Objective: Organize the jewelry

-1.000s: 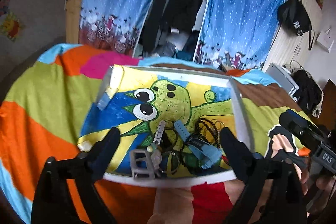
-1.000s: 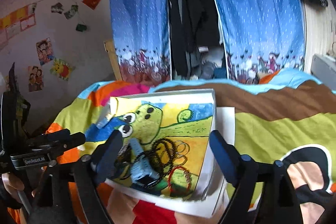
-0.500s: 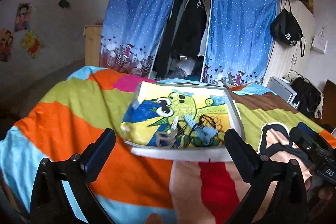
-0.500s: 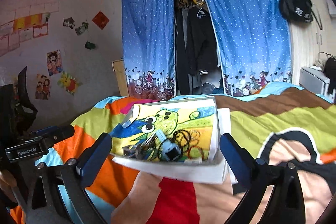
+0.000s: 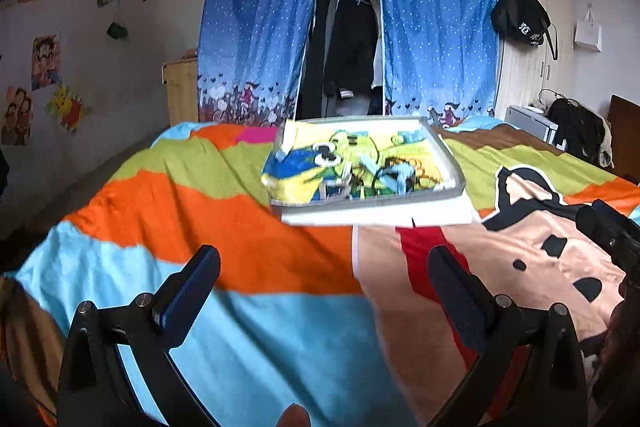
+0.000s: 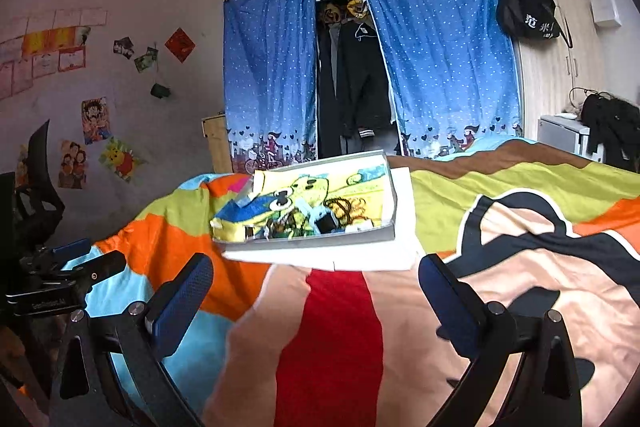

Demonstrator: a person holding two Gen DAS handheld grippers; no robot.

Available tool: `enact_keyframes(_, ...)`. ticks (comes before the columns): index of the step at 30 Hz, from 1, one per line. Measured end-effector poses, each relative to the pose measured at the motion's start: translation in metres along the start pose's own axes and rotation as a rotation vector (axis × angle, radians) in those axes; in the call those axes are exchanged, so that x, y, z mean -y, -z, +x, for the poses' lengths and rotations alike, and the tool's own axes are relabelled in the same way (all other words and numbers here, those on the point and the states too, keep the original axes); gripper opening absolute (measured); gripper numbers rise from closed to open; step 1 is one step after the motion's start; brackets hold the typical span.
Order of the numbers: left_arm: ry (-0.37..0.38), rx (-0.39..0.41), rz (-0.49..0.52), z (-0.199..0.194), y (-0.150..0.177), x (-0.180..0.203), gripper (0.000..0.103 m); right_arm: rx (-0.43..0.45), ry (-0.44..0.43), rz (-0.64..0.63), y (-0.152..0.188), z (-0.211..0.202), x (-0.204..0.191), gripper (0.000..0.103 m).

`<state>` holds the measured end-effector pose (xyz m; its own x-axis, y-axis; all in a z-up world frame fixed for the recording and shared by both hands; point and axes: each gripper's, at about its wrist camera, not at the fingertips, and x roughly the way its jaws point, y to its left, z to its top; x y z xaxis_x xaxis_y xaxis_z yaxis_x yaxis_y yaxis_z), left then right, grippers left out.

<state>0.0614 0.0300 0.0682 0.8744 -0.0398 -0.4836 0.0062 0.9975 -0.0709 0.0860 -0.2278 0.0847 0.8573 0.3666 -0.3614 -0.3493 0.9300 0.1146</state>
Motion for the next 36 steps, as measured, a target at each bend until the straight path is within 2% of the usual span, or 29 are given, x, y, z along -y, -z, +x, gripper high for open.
enact_keyframes(6,-0.016,-0.017,-0.034,-0.004,0.019,-0.002,0.101,-0.004,0.008,0.000,0.018,-0.008,0.001,0.103)
enact_keyframes(15,-0.015,-0.026,-0.055,-0.005,0.022,-0.004,0.101,-0.034,0.013,0.057,0.028,-0.005,0.012,0.103)
enact_keyframes(27,-0.011,-0.061,-0.065,-0.003,0.026,-0.005,0.101,-0.047,0.011,0.073,0.033,-0.005,0.015,0.103)
enact_keyframes(30,-0.004,-0.099,-0.047,0.001,0.028,-0.002,0.101,-0.052,0.008,0.070,0.034,-0.005,0.015,0.103)
enact_keyframes(36,0.015,-0.111,-0.026,0.003,0.033,0.004,0.101,-0.064,0.000,0.067,0.036,-0.003,0.013,0.103)
